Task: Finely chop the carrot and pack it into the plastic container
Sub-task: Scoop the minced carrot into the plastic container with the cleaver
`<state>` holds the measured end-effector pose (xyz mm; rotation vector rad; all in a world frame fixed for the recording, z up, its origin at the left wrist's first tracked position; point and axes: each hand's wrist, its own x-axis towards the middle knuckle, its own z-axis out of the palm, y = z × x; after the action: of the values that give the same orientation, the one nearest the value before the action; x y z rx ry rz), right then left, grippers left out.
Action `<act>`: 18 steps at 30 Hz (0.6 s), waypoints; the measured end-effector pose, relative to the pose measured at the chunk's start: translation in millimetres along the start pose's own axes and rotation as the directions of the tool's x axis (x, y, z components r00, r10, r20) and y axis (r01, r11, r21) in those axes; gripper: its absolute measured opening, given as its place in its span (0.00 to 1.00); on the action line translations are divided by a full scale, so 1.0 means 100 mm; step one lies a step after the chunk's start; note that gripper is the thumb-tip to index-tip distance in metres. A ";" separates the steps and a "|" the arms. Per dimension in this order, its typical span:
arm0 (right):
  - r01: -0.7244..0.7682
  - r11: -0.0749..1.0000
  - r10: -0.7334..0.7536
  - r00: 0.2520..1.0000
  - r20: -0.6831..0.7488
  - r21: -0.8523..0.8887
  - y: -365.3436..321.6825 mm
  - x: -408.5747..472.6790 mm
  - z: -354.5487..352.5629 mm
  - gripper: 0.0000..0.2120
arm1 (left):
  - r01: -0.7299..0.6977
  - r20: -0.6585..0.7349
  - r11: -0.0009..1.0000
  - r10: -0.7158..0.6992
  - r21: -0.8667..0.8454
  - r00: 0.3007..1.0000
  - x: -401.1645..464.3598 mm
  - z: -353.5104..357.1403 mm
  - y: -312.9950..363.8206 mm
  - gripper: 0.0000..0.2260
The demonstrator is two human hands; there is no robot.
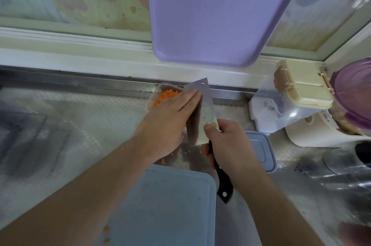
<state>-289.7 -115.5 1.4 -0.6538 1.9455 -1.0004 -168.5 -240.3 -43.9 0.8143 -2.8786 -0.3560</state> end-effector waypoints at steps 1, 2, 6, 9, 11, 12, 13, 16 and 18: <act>-0.005 1.000 0.005 1.000 -0.007 -0.014 0.01 -0.01 -0.02 0.13 | 0.054 0.004 0.998 -0.054 0.025 0.999 -0.03 0.00 0.00 0.46; -0.011 1.000 0.010 1.000 -0.015 -0.026 0.02 -0.02 -0.04 0.15 | 0.116 -0.013 0.993 -0.116 0.036 0.993 -0.05 -0.02 0.01 0.45; 0.008 0.995 -0.009 1.000 -0.016 -0.103 0.07 -0.04 -0.06 0.13 | 0.130 -0.143 0.991 -0.131 -0.017 0.981 0.00 -0.15 0.07 0.44; 0.057 0.978 -0.060 0.998 -0.010 -0.200 0.09 -0.06 -0.05 0.12 | -0.013 -0.103 1.000 0.014 0.012 0.995 0.10 -0.13 0.07 0.46; 0.057 0.975 -0.062 0.998 -0.016 -0.217 0.11 -0.07 -0.05 0.12 | 0.022 -0.045 0.999 -0.020 0.039 0.999 0.11 -0.11 0.09 0.45; 0.055 0.974 -0.062 0.998 -0.027 -0.222 0.12 -0.07 -0.06 0.13 | 0.066 -0.020 0.997 -0.065 0.051 0.998 0.10 -0.11 0.10 0.45; 0.053 0.972 -0.065 0.997 -0.047 -0.229 0.14 -0.07 -0.07 0.13 | 0.095 -0.010 0.994 -0.095 0.060 0.995 0.07 -0.11 0.11 0.44; 0.048 0.972 -0.069 0.994 -0.080 -0.231 0.17 -0.08 -0.12 0.13 | 0.101 -0.094 0.993 -0.095 0.062 0.991 -0.08 -0.11 0.06 0.31; 0.050 0.973 -0.067 0.996 -0.067 -0.225 0.17 -0.11 -0.15 0.12 | 0.138 -0.214 0.990 -0.131 0.019 0.968 -0.18 -0.07 -0.01 0.15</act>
<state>-298.0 -91.9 -2.6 -0.8140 2.1347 -0.8588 -150.8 -233.1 -38.5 0.9921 -2.6455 -0.2192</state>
